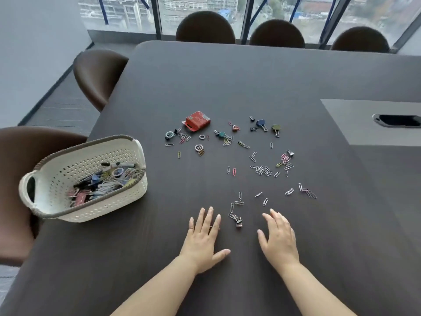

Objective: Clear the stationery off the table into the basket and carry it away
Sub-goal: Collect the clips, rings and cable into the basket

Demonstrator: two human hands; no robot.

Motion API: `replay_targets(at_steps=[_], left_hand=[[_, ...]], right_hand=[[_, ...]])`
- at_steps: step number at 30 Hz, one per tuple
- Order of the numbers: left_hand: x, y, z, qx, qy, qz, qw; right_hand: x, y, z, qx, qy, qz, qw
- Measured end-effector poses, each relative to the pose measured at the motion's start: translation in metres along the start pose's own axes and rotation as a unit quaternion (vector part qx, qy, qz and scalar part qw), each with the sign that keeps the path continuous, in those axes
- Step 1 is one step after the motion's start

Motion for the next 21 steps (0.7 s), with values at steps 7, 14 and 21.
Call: replay_targets(at_steps=[7,14,21], left_hand=[[0.051,-0.075,-0.016,0.008,-0.010,-0.038,0.999],[0.075,-0.139,-0.032,0.026,-0.012,-0.041,0.999],[0.070,-0.184,-0.050,0.055,-0.014,-0.045,0.997]], right_hand=[[0.070,-0.031,-0.020,-0.035,0.036,0.036,0.998],[0.117,-0.086,-0.040,-0.115,0.102,0.113,0.982],[0.108,-0.143,-0.033,-0.149,0.105,0.000,0.983]])
Point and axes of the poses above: each hand's wrist, its own y-axis away from the middle knuckle, its own z-axis out of the palm, x = y × z, the point moved 2 cm from there along -y, towards the middle knuckle, and after that the axes turned 2 degrees about -x, right-handed, at the moved point
